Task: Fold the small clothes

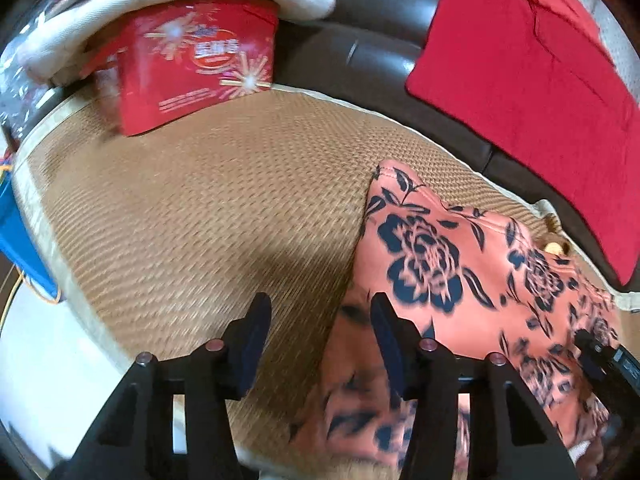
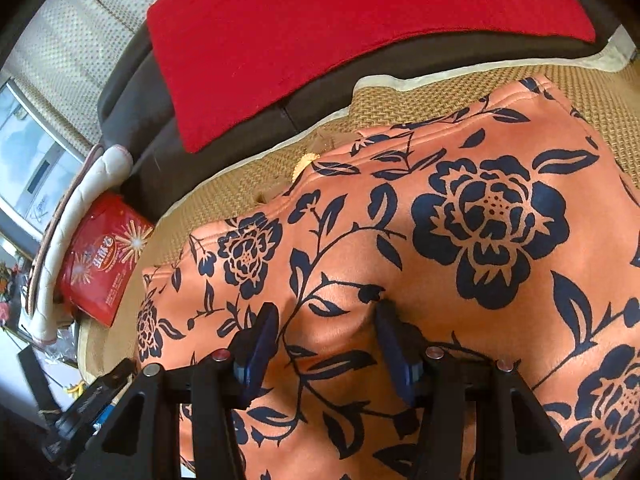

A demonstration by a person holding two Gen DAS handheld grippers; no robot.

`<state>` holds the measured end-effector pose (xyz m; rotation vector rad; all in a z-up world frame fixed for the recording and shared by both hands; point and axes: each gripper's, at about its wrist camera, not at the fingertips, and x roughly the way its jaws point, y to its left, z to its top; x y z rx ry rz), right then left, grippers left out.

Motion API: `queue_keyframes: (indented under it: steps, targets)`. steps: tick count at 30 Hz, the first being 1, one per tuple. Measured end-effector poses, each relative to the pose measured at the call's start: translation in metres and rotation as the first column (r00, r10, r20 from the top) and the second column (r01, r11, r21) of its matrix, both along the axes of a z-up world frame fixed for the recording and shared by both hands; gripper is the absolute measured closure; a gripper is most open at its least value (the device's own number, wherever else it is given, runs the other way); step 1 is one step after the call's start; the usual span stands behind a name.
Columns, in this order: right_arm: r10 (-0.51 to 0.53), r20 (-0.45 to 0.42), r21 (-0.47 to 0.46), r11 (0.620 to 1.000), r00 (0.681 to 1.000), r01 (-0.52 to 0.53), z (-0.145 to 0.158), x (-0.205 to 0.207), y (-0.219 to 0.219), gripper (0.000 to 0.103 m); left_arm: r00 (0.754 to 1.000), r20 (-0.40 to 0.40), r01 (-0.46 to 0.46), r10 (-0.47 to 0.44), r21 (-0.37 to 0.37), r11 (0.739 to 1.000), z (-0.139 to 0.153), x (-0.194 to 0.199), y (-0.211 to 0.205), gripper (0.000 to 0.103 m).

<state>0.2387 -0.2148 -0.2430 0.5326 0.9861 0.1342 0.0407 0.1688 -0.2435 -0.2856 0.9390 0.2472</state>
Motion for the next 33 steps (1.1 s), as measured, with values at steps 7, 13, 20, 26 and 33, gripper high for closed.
queue_keyframes:
  steps: [7, 13, 20, 26, 33]
  targets:
    - [0.019, -0.007, 0.04, 0.999, 1.0, -0.019, 0.003, -0.013, -0.009, 0.054, 0.997, -0.072, 0.002, -0.003, -0.018, 1.0, -0.023, -0.048, -0.016, 0.026]
    - [0.011, 0.001, 0.123, 0.992, 1.0, -0.011, 0.004, -0.023, -0.024, 0.054, 0.997, -0.078, 0.024, -0.018, 0.067, 0.997, -0.038, -0.023, -0.03, 0.023]
    - [0.003, -0.025, 0.187, 0.982, 1.0, 0.002, -0.003, -0.026, -0.025, 0.054, 0.989, -0.104, 0.126, -0.105, 0.229, 0.965, -0.034, 0.014, -0.042, 0.018]
    - [-0.003, -0.005, 0.131, 0.991, 1.0, 0.004, 0.001, -0.024, -0.016, 0.054, 0.984, -0.147, 0.126, -0.105, 0.141, 0.982, -0.029, 0.021, -0.023, 0.013]
    - [0.068, 0.124, 0.149, 0.985, 0.99, -0.086, 0.029, -0.028, 0.007, 0.053, 0.996, -0.075, 0.043, -0.047, -0.05, 0.998, -0.014, -0.012, 0.013, 0.013]
